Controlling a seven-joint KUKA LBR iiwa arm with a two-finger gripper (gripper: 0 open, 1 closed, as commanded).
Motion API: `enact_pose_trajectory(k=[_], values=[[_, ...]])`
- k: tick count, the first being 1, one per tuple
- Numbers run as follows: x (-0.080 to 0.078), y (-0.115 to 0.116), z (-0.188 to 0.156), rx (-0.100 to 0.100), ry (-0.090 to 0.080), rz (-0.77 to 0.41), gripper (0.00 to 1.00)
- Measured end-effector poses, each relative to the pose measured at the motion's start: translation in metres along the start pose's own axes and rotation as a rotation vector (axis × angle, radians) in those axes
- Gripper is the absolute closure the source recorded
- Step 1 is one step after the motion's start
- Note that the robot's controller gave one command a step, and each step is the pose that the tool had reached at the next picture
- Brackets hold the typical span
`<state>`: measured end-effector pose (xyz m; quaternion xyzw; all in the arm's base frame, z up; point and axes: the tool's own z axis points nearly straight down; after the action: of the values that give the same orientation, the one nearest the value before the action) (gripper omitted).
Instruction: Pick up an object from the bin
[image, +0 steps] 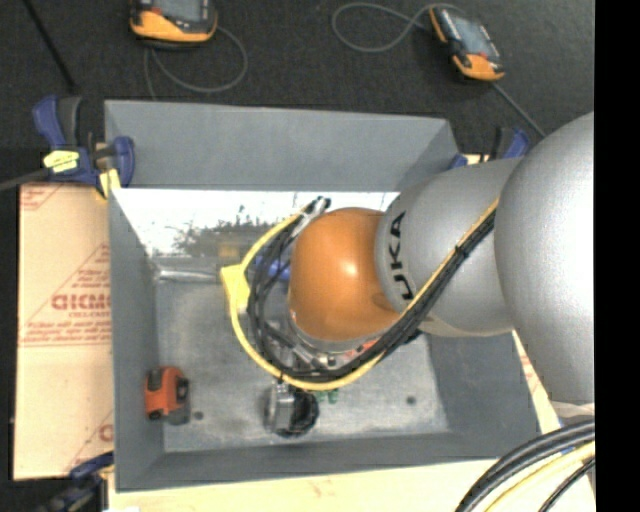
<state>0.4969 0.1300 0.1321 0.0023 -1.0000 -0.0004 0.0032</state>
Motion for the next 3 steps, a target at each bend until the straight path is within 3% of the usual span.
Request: enact_pose_trajectory(k=[1, 2, 3], values=[[-0.002, -0.001, -0.004, -0.001, -0.008, 0.004, 0.0], [-0.001, -0.03, -0.005, 0.001, -0.007, -0.006, 0.0], [-0.005, -0.042, -0.003, 0.002, -0.008, -0.013, 0.0]])
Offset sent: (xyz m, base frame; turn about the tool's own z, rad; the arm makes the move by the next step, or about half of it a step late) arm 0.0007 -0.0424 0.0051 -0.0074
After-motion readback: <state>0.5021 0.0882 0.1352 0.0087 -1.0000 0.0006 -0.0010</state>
